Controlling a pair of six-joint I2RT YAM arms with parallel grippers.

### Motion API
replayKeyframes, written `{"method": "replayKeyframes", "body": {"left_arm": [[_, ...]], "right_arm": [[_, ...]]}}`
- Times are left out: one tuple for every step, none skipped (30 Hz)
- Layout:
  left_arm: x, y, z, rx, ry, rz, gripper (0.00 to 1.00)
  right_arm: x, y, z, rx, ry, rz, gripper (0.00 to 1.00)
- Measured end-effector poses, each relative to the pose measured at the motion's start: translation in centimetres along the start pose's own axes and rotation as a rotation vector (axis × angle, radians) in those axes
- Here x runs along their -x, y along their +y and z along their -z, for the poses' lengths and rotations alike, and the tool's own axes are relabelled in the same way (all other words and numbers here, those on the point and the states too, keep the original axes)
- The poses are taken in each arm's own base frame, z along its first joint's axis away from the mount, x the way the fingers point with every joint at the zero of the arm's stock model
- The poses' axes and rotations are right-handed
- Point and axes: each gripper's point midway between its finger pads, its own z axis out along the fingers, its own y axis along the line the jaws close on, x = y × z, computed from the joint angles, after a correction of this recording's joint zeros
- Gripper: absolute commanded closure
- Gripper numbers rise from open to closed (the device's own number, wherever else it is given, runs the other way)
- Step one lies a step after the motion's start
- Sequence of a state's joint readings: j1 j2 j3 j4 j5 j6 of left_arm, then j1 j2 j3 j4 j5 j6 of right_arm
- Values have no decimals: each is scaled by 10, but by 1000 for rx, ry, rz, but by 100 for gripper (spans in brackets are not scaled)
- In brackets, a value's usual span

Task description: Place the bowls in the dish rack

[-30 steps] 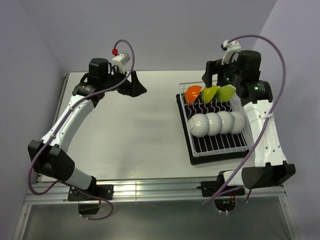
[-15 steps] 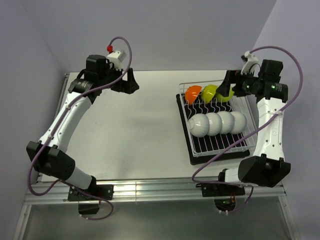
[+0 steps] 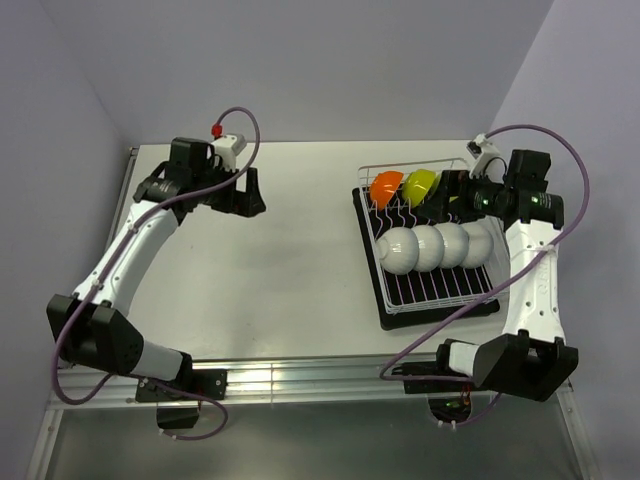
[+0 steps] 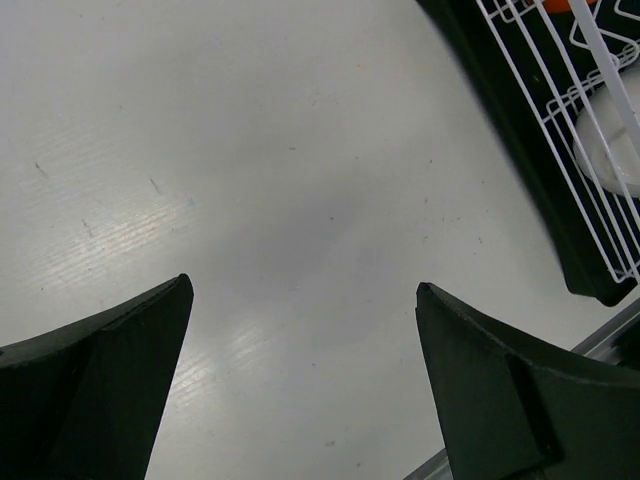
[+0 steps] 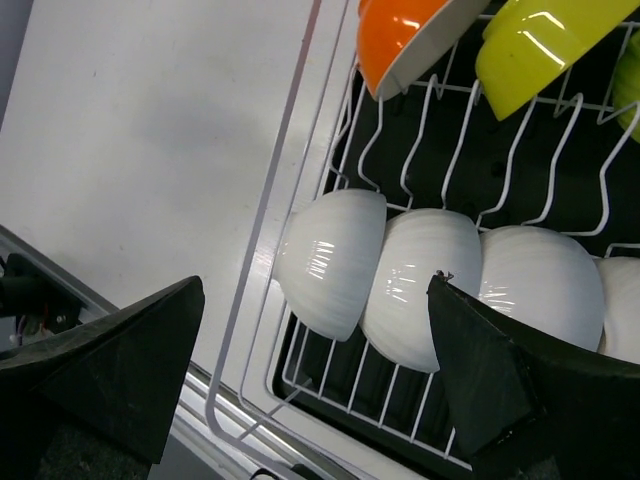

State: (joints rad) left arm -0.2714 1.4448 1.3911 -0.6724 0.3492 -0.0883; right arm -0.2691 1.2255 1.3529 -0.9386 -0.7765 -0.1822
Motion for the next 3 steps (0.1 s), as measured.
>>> {"method": "replayKeyframes", "body": {"left_arm": [[0,-1,3,-1,-6,-3,1],[0,-2,7,-1,-14,-6,0],[1,-4,11,-2,-22,-10,0]], "right_arm": [[-1,1,0,3,0,2,0],[-2,2,1,8,0,4,0],[-3,3,1,12,1,8,0]]}}
